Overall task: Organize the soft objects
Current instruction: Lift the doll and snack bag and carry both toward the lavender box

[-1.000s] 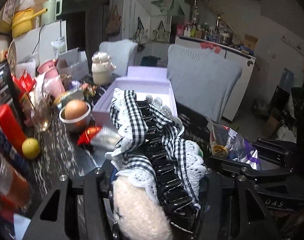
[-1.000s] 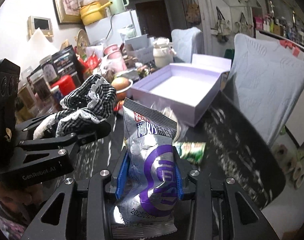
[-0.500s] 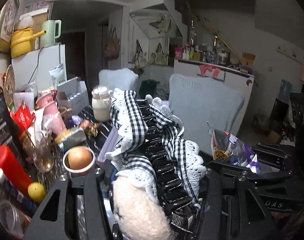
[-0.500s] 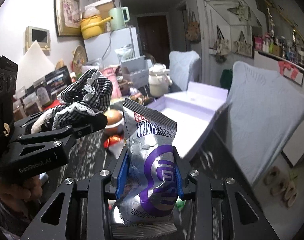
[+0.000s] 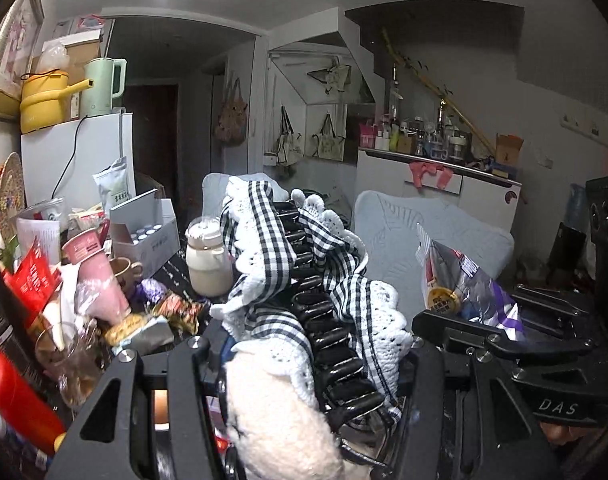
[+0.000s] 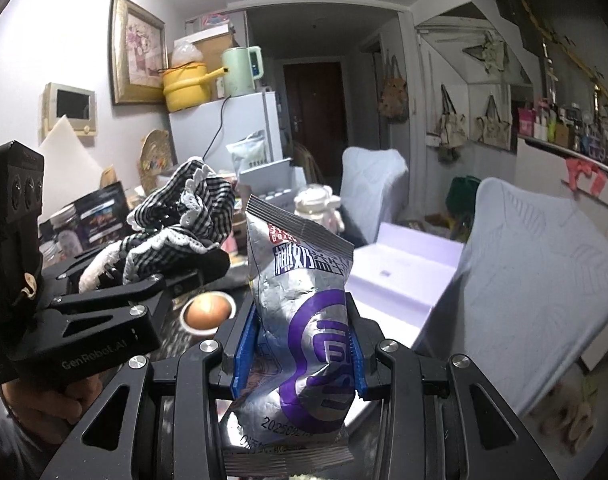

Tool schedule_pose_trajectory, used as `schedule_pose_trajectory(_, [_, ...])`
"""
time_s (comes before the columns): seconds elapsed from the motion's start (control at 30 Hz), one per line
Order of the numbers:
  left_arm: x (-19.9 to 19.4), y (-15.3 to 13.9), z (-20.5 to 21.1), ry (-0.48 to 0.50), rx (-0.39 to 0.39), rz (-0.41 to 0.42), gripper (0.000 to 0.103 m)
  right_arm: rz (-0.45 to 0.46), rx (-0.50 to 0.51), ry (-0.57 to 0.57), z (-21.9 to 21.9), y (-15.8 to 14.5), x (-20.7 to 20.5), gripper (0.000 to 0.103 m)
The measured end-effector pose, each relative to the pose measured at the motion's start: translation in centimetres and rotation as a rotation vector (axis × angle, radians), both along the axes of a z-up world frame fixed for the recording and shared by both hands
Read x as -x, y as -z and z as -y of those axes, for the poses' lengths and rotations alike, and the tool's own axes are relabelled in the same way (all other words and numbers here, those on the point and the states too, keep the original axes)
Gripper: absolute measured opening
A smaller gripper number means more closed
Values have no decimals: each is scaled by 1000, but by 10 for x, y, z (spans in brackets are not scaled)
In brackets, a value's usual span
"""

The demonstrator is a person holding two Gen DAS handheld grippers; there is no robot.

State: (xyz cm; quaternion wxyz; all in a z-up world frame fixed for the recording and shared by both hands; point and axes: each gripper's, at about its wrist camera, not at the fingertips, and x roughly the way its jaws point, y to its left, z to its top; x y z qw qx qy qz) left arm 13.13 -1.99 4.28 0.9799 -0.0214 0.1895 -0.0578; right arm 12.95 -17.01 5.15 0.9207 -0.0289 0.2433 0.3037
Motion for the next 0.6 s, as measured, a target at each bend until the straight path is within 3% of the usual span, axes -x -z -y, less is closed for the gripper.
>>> schedule_pose_trajectory(0.4, [-82, 10, -6, -24, -9, -26, 53, 10, 0, 48, -9, 4, -81, 38])
schedule_pose_trajectory(0.6, [-120, 22, -9, -32, -26, -62, 53, -26, -12, 59, -15, 14, -123, 38])
